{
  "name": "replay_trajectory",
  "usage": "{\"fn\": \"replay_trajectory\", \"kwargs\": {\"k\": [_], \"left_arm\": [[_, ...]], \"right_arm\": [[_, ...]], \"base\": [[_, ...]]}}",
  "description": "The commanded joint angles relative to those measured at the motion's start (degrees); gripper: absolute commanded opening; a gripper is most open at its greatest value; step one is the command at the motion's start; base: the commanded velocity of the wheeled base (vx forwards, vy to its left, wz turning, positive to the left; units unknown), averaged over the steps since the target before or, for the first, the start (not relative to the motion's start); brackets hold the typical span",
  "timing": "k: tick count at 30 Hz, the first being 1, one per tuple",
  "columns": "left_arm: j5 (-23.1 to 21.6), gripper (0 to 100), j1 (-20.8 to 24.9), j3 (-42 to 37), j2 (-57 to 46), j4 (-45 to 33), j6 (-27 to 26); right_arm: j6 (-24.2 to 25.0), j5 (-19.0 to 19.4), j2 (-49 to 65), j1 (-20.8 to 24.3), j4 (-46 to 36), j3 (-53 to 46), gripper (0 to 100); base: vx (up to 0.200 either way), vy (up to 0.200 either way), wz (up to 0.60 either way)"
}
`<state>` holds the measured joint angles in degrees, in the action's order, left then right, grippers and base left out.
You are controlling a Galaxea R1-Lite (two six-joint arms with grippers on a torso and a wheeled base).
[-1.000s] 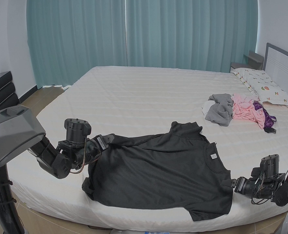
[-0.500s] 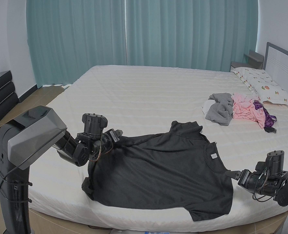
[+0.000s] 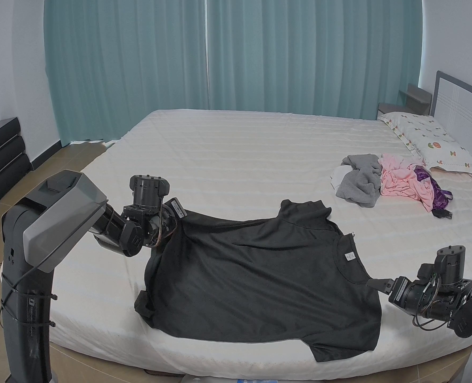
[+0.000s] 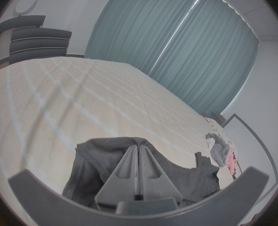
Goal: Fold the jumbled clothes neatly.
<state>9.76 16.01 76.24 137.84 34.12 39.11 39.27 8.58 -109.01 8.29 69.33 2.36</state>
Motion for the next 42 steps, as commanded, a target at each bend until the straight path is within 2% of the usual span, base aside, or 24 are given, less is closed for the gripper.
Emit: {"fn": "replay_trajectory", "kwargs": {"k": [1, 12, 15, 21, 22, 29, 32, 38, 42], "left_arm": [[1.0, 0, -1.5, 4.2, 2.0, 0.0, 0.0], [1.0, 0, -3.0, 13.8, 7.6, -0.2, -0.1], [1.0, 0, -3.0, 14.4, 8.0, -0.2, -0.1], [1.0, 0, -3.0, 19.9, 9.9, -4.2, -0.1], [1.0, 100, -3.0, 20.5, 10.1, -4.8, -0.1], [1.2, 100, -3.0, 20.3, 10.3, -5.1, -0.2], [1.4, 100, -3.1, 18.3, 9.1, -5.1, 0.1], [0.3, 100, -4.0, 6.3, 0.7, -4.2, 0.3], [-0.8, 100, -4.1, 1.6, -2.0, -3.6, 0.4]], "right_arm": [[0.0, 0.0, -0.5, 0.1, 0.0, 1.0, 100], [0.1, -0.1, -2.4, 0.1, -0.1, 6.0, 100], [0.1, -0.1, -2.4, 0.1, -0.1, 6.4, 100], [0.1, -0.2, -6.5, 0.1, -0.2, 13.5, 100], [0.1, -0.5, -7.4, 0.1, -0.3, 15.0, 100], [-0.2, -1.4, -15.5, 0.2, -2.5, 26.3, 100], [-0.2, -1.4, -21.6, 0.2, -6.7, 36.1, 100], [-0.2, -1.2, -26.5, 0.5, -17.1, 52.0, 100], [-0.2, -1.3, -29.2, 1.6, -23.4, 59.9, 100]], "base": [[0.0, 0.0, 0.0], [0.0, 0.0, 0.0], [0.0, 0.0, 0.0], [0.0, 0.0, 0.0], [0.0, 0.0, 0.0], [0.0, 0.0, 0.0], [0.0, 0.0, 0.0], [0.0, 0.0, 0.0], [0.0, 0.0, 0.0]]}}
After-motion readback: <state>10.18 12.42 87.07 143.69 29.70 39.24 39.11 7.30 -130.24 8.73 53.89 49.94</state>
